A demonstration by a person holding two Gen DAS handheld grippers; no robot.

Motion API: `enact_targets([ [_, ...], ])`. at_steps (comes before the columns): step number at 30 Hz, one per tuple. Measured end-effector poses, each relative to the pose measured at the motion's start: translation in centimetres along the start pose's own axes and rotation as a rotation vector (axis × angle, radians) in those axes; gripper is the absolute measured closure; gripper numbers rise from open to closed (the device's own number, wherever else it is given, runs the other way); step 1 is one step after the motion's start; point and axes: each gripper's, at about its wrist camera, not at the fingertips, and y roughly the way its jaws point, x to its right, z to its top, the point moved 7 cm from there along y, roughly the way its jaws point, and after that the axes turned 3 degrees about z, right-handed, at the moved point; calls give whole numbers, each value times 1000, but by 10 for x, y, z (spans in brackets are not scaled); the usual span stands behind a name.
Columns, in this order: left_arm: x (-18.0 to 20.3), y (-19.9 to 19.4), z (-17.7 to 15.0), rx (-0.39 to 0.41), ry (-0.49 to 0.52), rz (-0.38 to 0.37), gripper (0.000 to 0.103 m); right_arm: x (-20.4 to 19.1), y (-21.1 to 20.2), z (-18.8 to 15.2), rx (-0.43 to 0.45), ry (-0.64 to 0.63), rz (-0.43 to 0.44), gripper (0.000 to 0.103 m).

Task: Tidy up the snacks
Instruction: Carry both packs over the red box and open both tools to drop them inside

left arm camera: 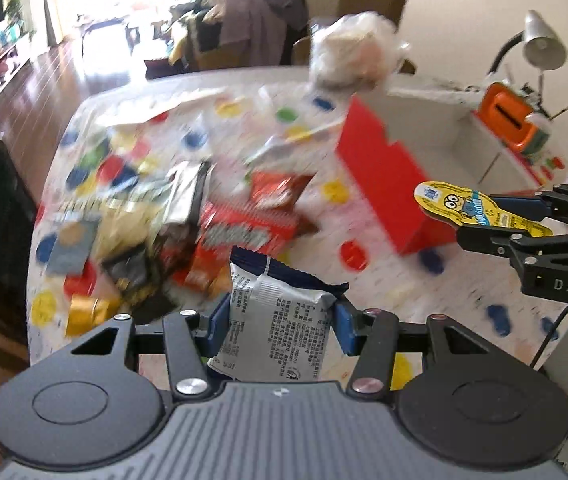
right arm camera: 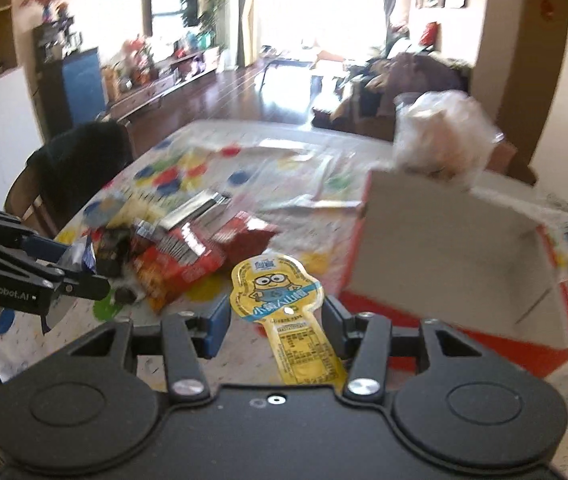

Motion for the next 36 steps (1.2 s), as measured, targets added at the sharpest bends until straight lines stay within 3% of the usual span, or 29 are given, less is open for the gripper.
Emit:
enact_targets([
  [9,60,5,59,16,45,-36,51,57,-20,16,48,39,-84,54],
  [18,124,37,102,-8,52,-44,51,135,-19,15,53,69,-130,54],
  [27,180,87,136,-71,34,-21,51,209,3,7,6,66,-141,54],
  [36,207,146,158,-175,17,35,52,244,39,-6,-89,56,-91,54],
])
